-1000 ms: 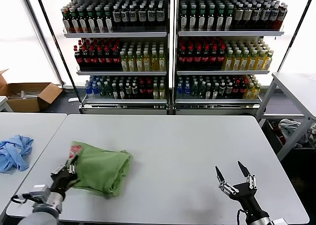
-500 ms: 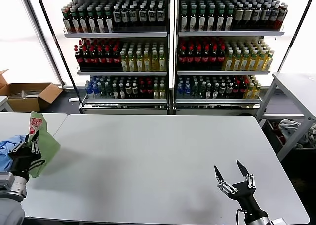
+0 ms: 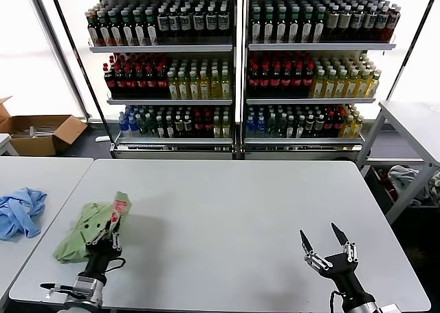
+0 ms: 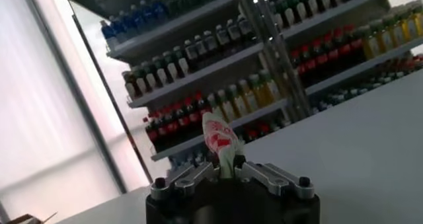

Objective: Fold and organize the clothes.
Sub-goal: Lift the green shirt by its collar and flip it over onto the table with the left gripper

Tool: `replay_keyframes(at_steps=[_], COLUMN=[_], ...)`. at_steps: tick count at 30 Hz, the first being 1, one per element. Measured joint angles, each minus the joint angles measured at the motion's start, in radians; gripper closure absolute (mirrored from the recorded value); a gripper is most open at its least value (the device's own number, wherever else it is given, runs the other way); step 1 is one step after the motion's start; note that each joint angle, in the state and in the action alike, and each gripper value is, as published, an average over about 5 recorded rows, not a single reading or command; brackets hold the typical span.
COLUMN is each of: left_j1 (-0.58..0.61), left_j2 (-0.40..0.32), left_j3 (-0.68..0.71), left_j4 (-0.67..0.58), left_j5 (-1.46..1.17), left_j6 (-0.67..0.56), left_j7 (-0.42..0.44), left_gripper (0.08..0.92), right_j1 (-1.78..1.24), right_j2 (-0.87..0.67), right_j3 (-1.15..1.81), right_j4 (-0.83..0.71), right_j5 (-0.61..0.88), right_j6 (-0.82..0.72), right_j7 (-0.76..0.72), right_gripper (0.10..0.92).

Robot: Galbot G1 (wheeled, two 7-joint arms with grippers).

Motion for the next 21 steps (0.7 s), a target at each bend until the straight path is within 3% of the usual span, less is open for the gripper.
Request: replay_keyframes(at_steps=[14, 21], left_j1=[-0.138, -0.233], left_j2=[-0.056, -0.090], left_j3=[0.237, 0.394], left_j4=[-0.023, -0.029], left_j5=[0.025, 0.075], left_j6=[0.129, 0.235], left_j7=[-0.048, -0.101], left_gripper=[0.832, 0.656], right_j1=[0.010, 0.018], right_j2=[0.007, 0.010], right_j3=[-0.010, -0.018], right_j4=[0.007, 0.009], right_j5=[-0.010, -0.014], right_j6=[-0.009, -0.015], right_j7=[0.002, 0.002], right_gripper=[0.203, 0.203])
